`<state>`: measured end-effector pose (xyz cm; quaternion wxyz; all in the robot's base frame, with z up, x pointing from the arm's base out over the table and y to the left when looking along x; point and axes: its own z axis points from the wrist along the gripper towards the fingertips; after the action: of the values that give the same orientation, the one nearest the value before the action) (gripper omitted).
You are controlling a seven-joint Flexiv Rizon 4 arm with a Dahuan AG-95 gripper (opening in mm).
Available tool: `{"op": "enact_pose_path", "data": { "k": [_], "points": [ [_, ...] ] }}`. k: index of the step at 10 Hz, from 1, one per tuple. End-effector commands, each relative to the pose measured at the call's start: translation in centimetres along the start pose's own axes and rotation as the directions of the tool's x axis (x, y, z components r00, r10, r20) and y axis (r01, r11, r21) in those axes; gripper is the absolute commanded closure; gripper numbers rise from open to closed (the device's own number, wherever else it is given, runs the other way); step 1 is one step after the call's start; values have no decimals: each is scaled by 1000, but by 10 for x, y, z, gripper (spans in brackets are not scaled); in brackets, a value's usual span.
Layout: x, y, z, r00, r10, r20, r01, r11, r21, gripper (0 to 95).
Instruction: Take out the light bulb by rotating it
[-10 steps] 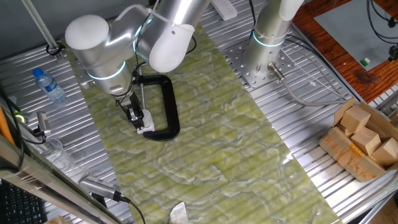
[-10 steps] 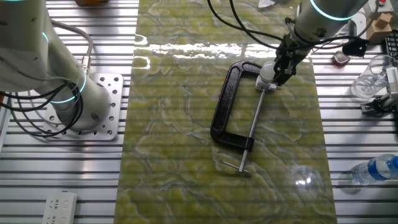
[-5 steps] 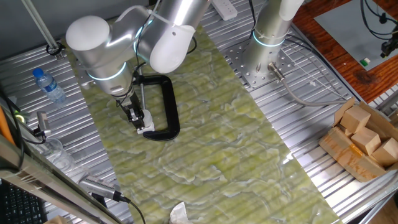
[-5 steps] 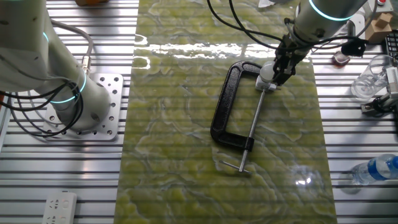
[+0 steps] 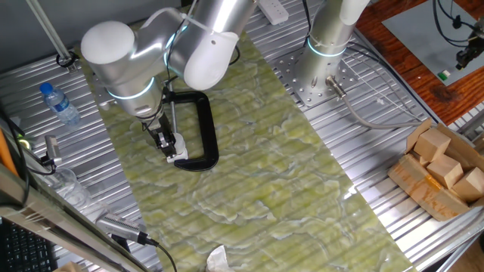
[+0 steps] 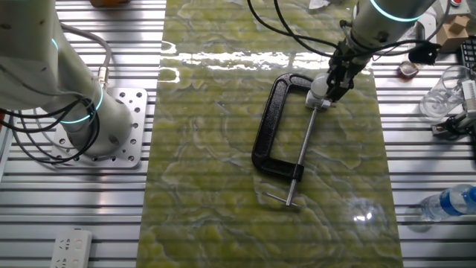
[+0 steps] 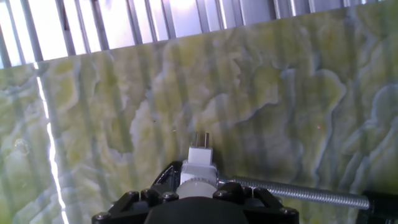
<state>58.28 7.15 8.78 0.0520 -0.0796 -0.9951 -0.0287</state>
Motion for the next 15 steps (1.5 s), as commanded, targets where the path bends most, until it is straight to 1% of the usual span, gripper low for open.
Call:
{"op": "enact_pose_path", "data": {
  "k": [1, 3, 4, 5, 6, 7, 11, 13, 15],
  "points": [
    [0, -1, 0, 1000, 15, 1, -15, 1000, 2, 380],
    [0, -1, 0, 1000, 23, 0, -23, 1000, 2, 380],
    [0, -1, 0, 1000, 22, 6, -22, 1000, 2, 380],
    [0, -1, 0, 1000, 2, 6, -2, 1000, -6, 380],
    [0, -1, 0, 1000, 2, -4, -2, 1000, -12, 380],
    [0, -1, 0, 1000, 3, -9, -3, 1000, -11, 380],
    [0, -1, 0, 1000, 11, -5, -11, 1000, -10, 380],
    [4, 5, 2, 1000, 26, -4, -26, 1000, -6, 380],
    [6, 4, 4, 1000, 4, 3, -4, 1000, -1, 380]
  ]
}}
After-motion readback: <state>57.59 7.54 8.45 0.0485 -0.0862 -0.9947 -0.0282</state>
